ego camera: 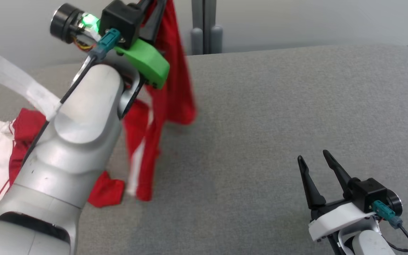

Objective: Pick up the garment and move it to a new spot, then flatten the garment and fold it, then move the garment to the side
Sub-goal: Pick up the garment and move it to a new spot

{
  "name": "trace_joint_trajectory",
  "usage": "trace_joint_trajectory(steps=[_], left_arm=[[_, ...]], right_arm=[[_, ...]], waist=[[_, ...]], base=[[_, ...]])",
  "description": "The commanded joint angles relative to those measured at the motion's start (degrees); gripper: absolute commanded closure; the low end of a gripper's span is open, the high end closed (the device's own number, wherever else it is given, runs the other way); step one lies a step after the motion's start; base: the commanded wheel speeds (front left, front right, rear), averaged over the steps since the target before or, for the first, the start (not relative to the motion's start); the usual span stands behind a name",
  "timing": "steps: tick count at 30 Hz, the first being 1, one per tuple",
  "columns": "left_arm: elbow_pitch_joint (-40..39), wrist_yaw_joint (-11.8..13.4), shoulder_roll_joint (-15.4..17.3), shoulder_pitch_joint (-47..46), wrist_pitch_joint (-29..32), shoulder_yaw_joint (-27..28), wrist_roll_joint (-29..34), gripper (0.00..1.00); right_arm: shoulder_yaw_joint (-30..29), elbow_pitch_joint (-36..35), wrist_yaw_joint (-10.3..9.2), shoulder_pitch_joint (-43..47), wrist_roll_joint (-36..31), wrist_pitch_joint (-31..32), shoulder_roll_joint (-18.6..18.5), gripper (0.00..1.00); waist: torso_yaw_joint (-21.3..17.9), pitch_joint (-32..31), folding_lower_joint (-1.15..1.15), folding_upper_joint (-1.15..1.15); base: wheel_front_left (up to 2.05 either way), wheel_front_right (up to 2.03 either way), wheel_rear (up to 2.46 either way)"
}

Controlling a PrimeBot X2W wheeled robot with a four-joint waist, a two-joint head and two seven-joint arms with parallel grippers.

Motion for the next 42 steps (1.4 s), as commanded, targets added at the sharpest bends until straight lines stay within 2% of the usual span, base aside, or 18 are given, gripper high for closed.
trace_joint_trajectory(steps=[1,5,9,13,22,31,39,40,41,42], left_arm=[[-0.97,0.12,-0.63,-1.94,-0.47,-0.91,-0.54,1.00],[-4.52,0.13,-2.87,-4.99,-1.46,-2.24,-3.18,1.00],[-6.74,0.13,-3.38,-1.32,-1.74,-3.26,-4.45,1.00],[-6.90,0.12,-2.50,5.34,-1.79,-3.66,-4.78,1.00],[-1.86,0.12,0.88,20.73,-1.82,-3.02,-4.89,1.00],[-0.56,0.12,3.02,26.77,-1.82,-1.79,-6.05,1.00],[-1.15,0.12,2.42,31.14,-1.82,1.23,-8.12,1.00],[-1.70,0.12,2.17,32.03,-1.76,2.10,-8.13,0.96],[-2.33,0.12,1.96,33.18,-1.75,2.90,-7.85,0.68],[-2.83,0.12,1.76,33.99,-1.76,3.59,-7.62,0.54]], right_arm=[[-0.22,-0.02,-0.02,-0.03,0.27,-0.10,-0.24,0.00],[-0.88,-0.44,-0.02,-0.84,0.43,-0.10,-0.20,0.00],[-1.61,-0.82,-0.02,-1.62,0.68,-0.10,-0.21,0.00],[-2.52,-1.09,-0.02,-1.76,0.84,-0.10,-0.21,0.00],[-3.56,-1.54,-0.02,-2.82,0.23,-0.10,-0.21,0.00],[-3.36,-1.21,-0.02,-3.51,-0.33,-0.10,-0.22,0.00],[-3.06,-0.88,-0.02,-3.78,-0.89,-0.10,-0.22,0.00],[-3.09,-0.77,-0.02,-3.65,-1.01,-0.10,-0.22,0.00],[-3.09,-0.69,-0.02,-3.49,-1.08,-0.10,-0.22,0.00],[-3.13,-0.63,-0.02,-3.36,-1.07,-0.10,-0.22,0.00]], waist=[[-3.87,0.30,0.00,0.00],[-6.65,2.40,0.00,0.00],[-7.55,4.01,0.00,0.00],[-7.46,5.34,0.00,0.00],[-5.98,7.86,0.00,0.00],[-4.54,7.79,0.00,0.00],[-3.73,6.95,0.00,0.00],[-3.59,6.64,0.00,0.00],[-3.48,6.31,0.00,0.00],[-3.37,6.00,0.00,0.00]], base=[[0.00,0.00,0.00],[0.00,0.00,0.00],[0.00,0.00,0.00],[0.00,0.00,0.00],[0.00,0.00,0.00],[0.00,0.00,0.00],[0.00,0.00,0.00],[0.00,0.00,0.00],[0.00,0.00,0.00],[0.00,0.00,0.00]])
